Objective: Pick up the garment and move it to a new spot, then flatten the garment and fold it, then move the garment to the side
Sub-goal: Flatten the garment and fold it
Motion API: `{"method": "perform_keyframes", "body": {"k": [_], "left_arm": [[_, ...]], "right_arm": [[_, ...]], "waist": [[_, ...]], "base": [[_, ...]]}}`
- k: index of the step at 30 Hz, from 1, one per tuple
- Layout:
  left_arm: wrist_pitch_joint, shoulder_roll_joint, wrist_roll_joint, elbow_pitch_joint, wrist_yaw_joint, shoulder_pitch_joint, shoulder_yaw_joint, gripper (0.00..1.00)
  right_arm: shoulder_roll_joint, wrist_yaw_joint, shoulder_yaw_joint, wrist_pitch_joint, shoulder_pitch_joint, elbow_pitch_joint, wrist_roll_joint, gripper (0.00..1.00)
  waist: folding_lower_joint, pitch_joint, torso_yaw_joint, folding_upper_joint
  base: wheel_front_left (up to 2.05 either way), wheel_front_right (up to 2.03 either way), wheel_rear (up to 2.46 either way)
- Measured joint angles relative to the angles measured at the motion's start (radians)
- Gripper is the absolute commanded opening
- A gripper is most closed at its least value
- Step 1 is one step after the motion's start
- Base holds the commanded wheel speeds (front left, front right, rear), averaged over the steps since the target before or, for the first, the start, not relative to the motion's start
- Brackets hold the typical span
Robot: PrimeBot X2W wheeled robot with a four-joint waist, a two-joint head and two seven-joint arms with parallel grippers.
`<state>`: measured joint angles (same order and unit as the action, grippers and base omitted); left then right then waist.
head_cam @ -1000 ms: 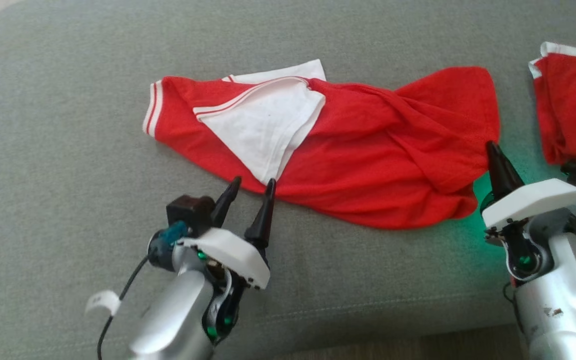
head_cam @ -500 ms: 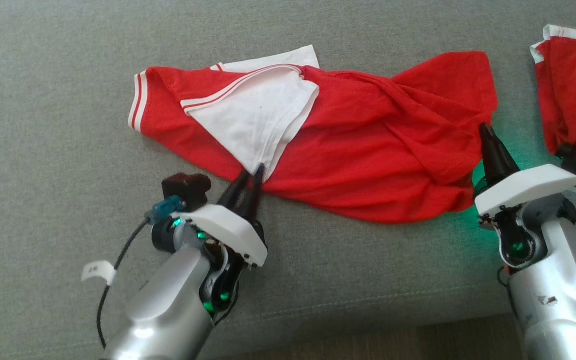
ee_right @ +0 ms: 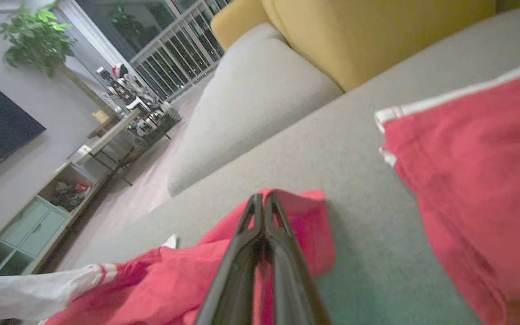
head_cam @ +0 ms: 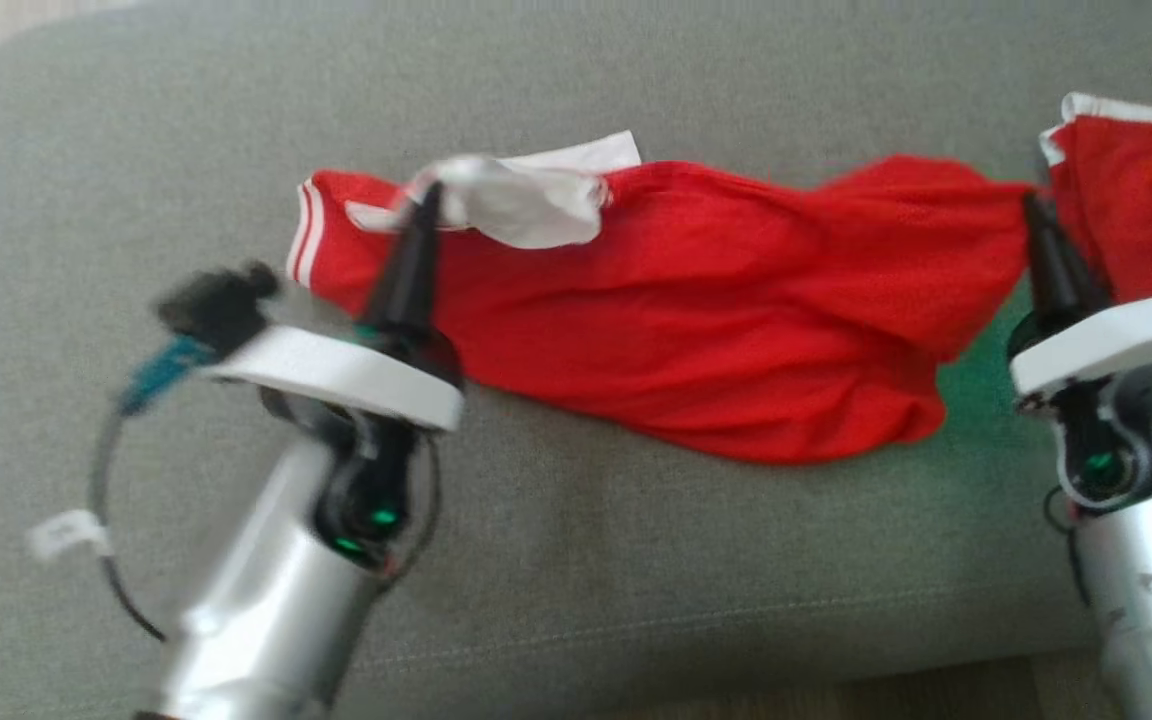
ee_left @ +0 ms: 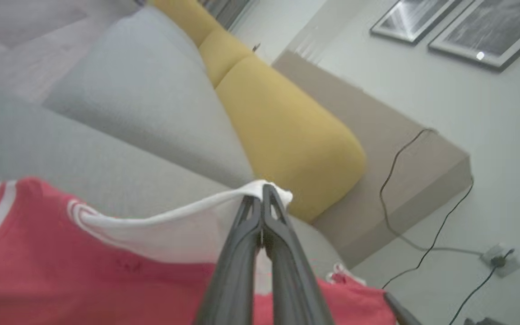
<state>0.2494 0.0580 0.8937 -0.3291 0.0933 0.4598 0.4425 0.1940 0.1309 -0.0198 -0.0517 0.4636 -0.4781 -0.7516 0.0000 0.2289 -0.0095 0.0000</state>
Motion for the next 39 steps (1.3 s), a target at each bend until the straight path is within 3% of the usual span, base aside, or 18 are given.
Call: {"method": "perform_keyframes", "body": {"k": [4,9,13,20,23,29,32,39], "left_arm": [[-0.045,0.048,0.101,0.126,0.002,0.013,-0.093,0.0],[-0.134,0.129,0.174,0.256,-0.061,0.09,-0.199,0.0],[-0.202,0.171,0.205,0.329,-0.107,0.15,-0.237,0.0],[-0.311,0.195,0.243,0.352,-0.145,0.258,-0.239,0.0],[-0.332,0.206,0.236,0.303,-0.15,0.365,-0.232,0.0],[-0.298,0.211,0.156,0.077,-0.095,0.628,-0.215,0.0],[-0.257,0.225,0.072,-0.057,-0.041,0.735,-0.165,0.0],[-0.054,0.266,-0.11,-0.324,0.01,0.961,-0.117,0.0]], "right_arm": [[0.021,0.0,-0.028,0.055,0.001,0.07,-0.03,0.0],[0.048,0.0,-0.084,0.161,0.041,0.133,-0.062,0.0],[0.074,0.0,-0.127,0.244,0.11,0.178,-0.067,0.0],[0.081,0.0,-0.18,0.336,0.218,0.206,-0.035,0.0],[0.077,0.0,-0.179,0.364,0.307,0.188,0.011,0.0],[0.05,0.0,-0.119,0.354,0.582,0.008,0.158,0.0],[0.028,0.0,-0.072,0.286,0.737,-0.103,0.244,0.0],[-0.049,0.0,0.005,-0.004,0.999,-0.35,0.356,0.0]], "waist": [[0.0,-0.042,0.006,0.0],[0.0,-0.096,0.007,0.0],[0.0,-0.125,0.001,0.0],[0.0,-0.124,-0.005,0.0],[0.0,-0.102,-0.006,0.0],[0.0,-0.028,-0.01,0.0],[0.0,0.028,-0.013,0.0],[0.0,0.161,-0.041,0.0]], "base": [[0.0,0.0,0.0],[0.0,0.0,0.0],[0.0,0.0,0.0],[0.0,0.0,0.0],[0.0,0.0,0.0],[0.0,0.0,0.0],[0.0,0.0,0.0],[0.0,0.0,0.0]]}}
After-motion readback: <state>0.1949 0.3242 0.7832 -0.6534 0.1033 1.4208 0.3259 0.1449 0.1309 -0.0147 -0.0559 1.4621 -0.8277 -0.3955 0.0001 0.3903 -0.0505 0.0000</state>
